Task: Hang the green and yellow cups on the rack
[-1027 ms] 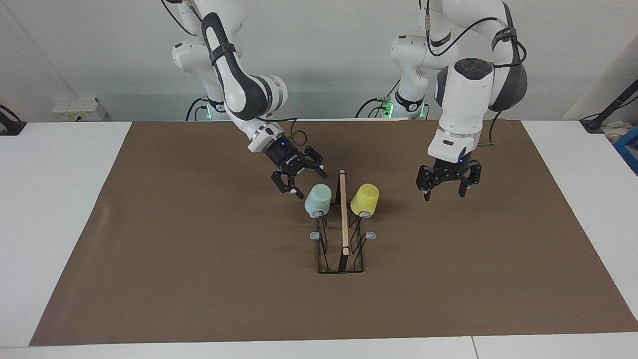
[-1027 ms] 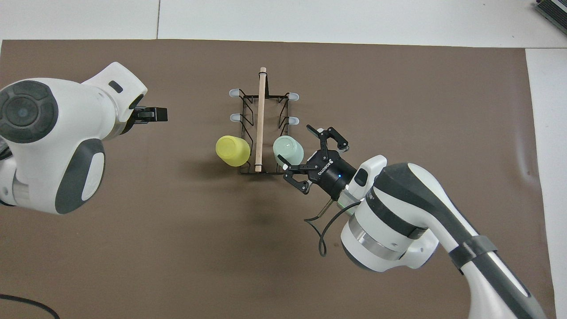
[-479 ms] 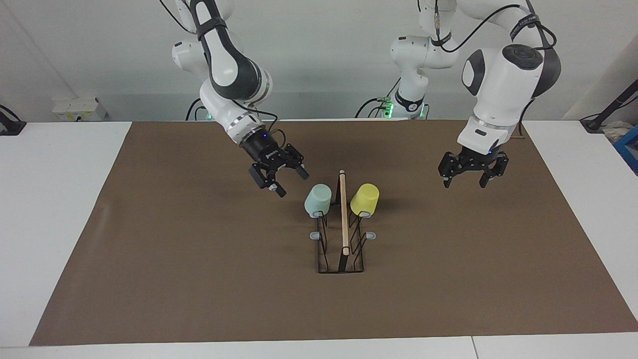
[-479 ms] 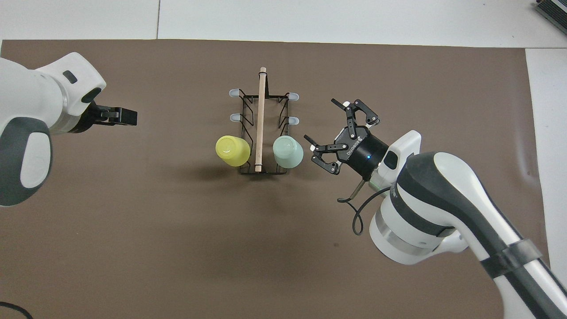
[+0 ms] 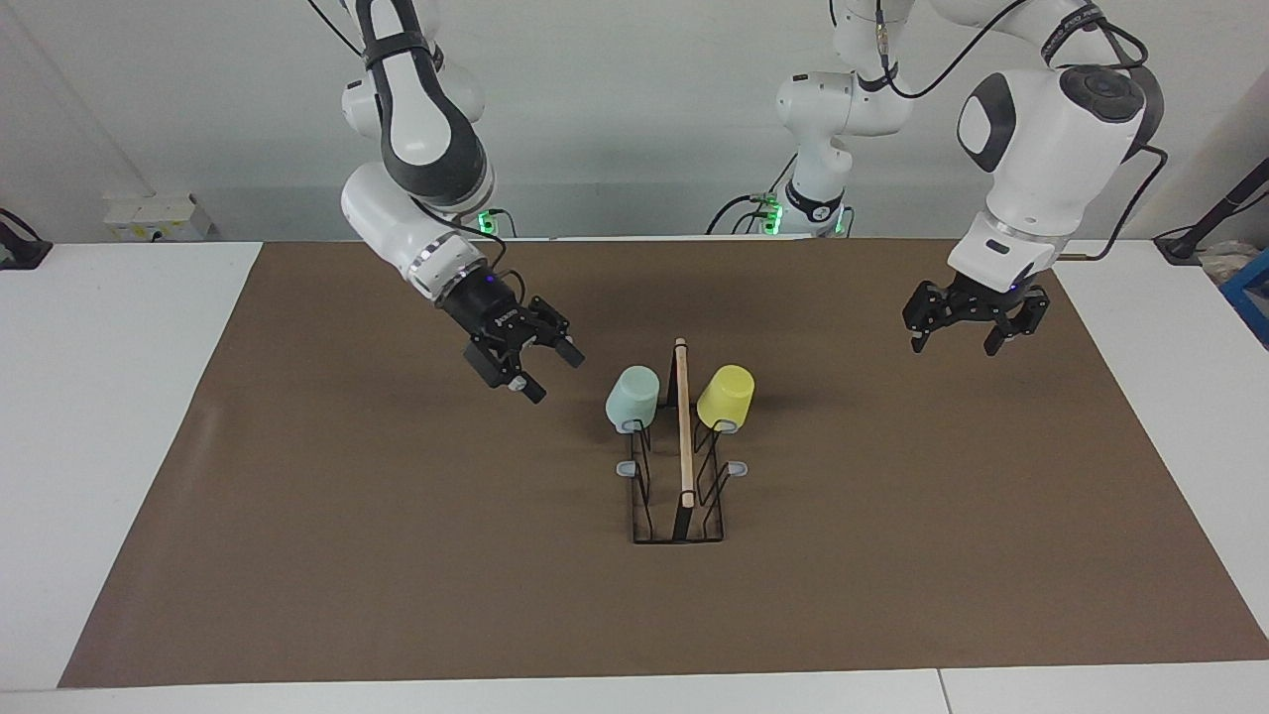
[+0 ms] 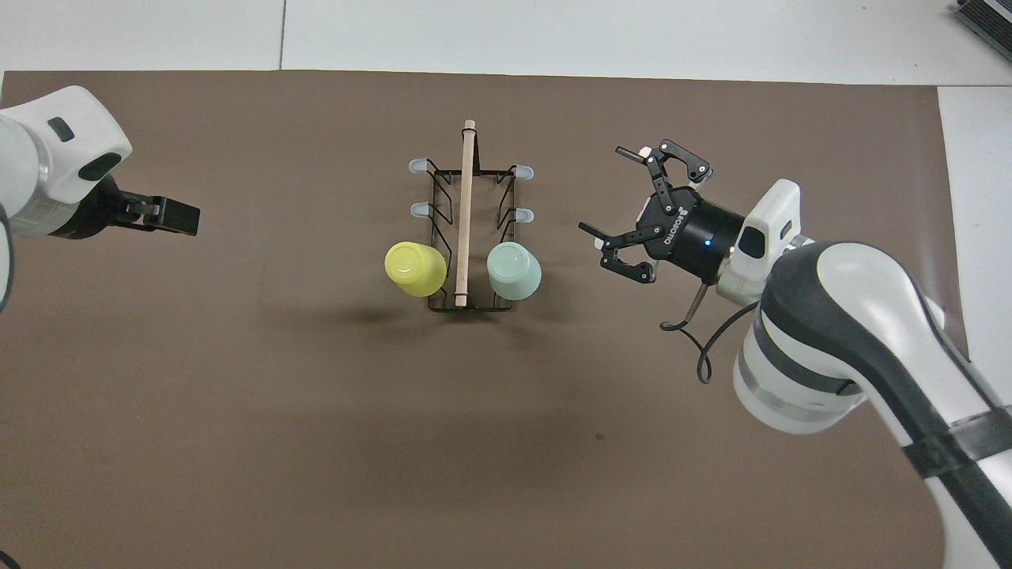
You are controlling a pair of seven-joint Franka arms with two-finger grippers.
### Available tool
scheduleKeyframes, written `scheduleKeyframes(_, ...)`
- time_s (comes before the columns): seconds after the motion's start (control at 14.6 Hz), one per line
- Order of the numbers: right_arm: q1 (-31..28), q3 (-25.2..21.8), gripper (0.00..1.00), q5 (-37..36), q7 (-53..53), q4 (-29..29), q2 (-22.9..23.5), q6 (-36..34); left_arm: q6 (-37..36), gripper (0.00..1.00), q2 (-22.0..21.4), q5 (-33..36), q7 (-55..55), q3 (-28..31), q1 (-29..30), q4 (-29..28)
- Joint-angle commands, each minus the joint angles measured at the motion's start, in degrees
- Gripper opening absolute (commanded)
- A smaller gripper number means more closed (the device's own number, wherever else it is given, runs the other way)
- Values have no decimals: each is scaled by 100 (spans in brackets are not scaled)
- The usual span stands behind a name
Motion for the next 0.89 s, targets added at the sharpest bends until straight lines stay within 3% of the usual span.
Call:
scheduleKeyframes(0.0, -524, 39, 100, -1426, 1330, 241, 41, -911, -476, 100, -36, -111, 246, -18, 171, 289)
scheduleKeyframes(0.27, -851, 30, 100, -3493, 3405, 566, -46, -1730, -829, 100, -36, -120, 246, 8, 197, 518)
scheduleKeyframes(0.82, -1080, -23, 100, -6236, 6781, 1436, -46, -3531, -1427, 100, -115, -120, 465, 8, 390, 773)
